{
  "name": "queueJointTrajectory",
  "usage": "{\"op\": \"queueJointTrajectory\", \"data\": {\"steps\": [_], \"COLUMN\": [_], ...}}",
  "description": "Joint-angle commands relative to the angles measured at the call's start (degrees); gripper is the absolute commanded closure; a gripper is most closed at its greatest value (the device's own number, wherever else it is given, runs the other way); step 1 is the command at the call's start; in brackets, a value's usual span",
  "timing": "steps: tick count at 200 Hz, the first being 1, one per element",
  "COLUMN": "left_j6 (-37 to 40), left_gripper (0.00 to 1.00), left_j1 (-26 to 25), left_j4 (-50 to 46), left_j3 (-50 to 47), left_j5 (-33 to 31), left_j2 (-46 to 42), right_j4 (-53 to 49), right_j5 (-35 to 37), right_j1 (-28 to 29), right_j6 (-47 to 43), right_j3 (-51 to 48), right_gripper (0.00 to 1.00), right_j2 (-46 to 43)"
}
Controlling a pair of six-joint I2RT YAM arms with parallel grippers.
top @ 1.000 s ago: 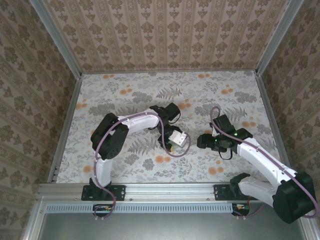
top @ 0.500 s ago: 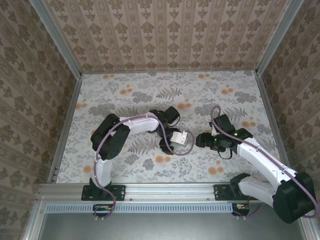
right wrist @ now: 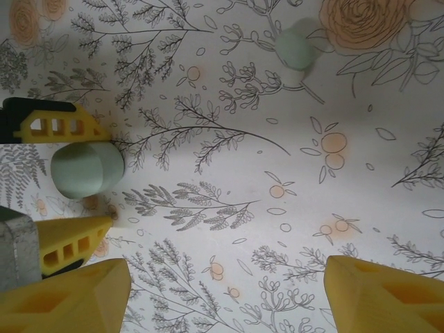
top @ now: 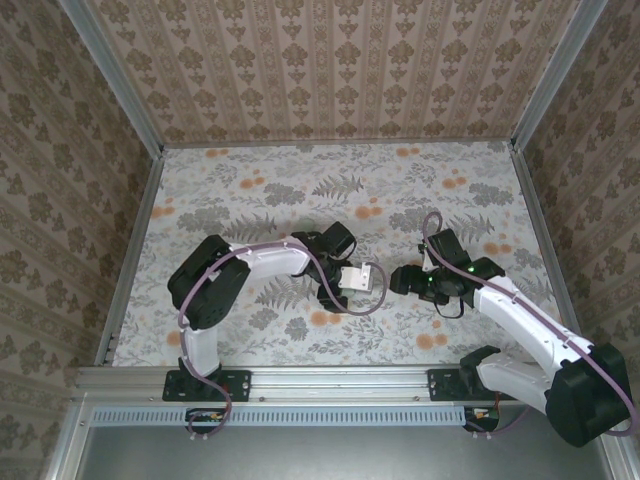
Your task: Insert the wireless bluetooth earbuds into the charging case
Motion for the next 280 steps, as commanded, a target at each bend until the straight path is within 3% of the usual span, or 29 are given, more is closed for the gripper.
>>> {"op": "queueJointTrajectory", "data": {"steps": [1,35,55,123,165,230,280], "left_j6": [-2.4,-3.0,-3.4,-6.4,-8.6,-9.8,-11.4], "left_gripper": [0.37,0.57,0.62,0.62,0.62,0.62,0.61], "left_j1": [-0.3,-0.2,0.2,4.1,6.2,6.9,7.2], "left_j4": [0.3,2.1,3.9,5.4,4.8,3.4,3.9], "left_j3": [-0.8,-1.5,-2.9,-4.5,-3.1,-1.6,-2.0], "left_j5": [-0.6,1.1,2.9,14.3,21.8,25.2,25.4], "left_j2": [-1.4,-2.3,-4.4,-16.0,-20.2,-22.5,-24.5], "right_j4": [2.0,4.8,8.1,24.3,26.7,28.3,28.7], "right_j5": [-2.2,-4.9,-6.8,-17.8,-18.5,-18.9,-19.9], "right_j1": [-0.4,-0.4,-0.4,0.0,3.5,8.9,10.1], "right_j6": [2.5,5.6,8.0,19.6,20.3,19.2,19.5], "right_j3": [-1.2,-2.9,-4.4,-6.6,-2.7,2.2,3.4], "right_gripper": [0.25,0.25,0.25,0.26,0.25,0.25,0.37], "right_j2": [-0.2,-0.2,-0.3,-3.0,-4.3,-0.2,2.7]}}
